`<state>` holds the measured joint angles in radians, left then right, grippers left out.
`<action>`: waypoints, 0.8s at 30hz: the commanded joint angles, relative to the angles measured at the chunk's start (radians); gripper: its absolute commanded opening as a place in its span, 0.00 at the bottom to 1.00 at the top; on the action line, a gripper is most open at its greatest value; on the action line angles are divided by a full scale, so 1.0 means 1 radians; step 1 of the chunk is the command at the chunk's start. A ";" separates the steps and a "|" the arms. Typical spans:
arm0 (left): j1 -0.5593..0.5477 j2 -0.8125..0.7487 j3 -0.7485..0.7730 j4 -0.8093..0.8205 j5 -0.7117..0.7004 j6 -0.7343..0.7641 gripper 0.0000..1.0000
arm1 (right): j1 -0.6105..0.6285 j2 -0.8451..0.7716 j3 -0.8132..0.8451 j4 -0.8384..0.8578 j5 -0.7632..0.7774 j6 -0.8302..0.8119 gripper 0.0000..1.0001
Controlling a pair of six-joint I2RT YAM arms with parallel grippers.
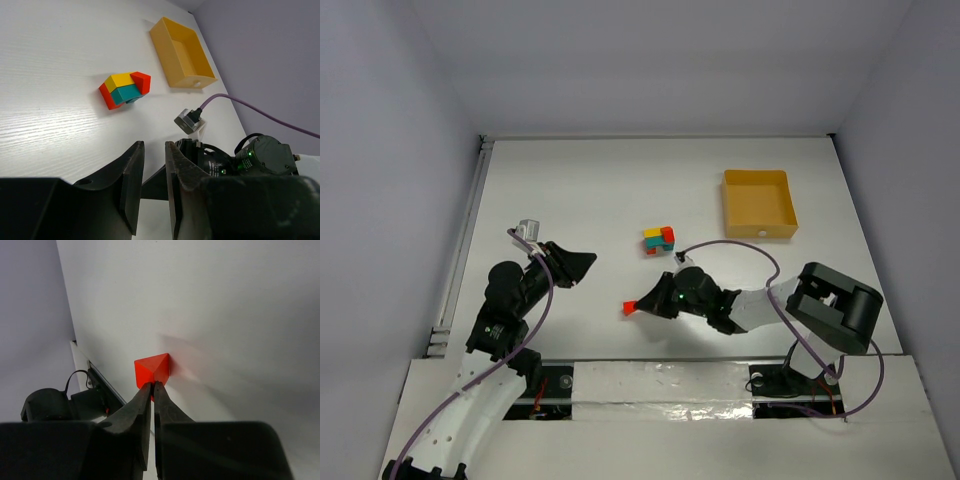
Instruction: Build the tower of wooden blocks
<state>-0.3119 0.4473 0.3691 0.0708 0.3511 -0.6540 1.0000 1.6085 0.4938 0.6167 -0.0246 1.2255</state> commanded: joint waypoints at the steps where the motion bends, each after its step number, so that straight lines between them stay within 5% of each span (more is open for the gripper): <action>1: 0.005 -0.007 0.042 0.035 0.002 0.017 0.21 | 0.000 -0.039 -0.030 0.019 0.037 0.014 0.10; 17: 0.005 0.022 0.054 0.041 0.003 0.019 0.21 | 0.000 -0.084 0.043 -0.265 0.173 -0.119 0.38; 22: 0.005 0.033 0.044 0.055 0.006 0.016 0.20 | 0.000 -0.188 0.087 -0.382 0.190 -0.216 0.36; 24: 0.005 0.040 0.039 0.063 0.011 0.011 0.20 | 0.000 -0.209 0.114 -0.442 0.175 -0.267 0.22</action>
<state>-0.3119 0.4755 0.3729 0.0727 0.3515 -0.6514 1.0000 1.4487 0.5407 0.2600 0.1242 1.0573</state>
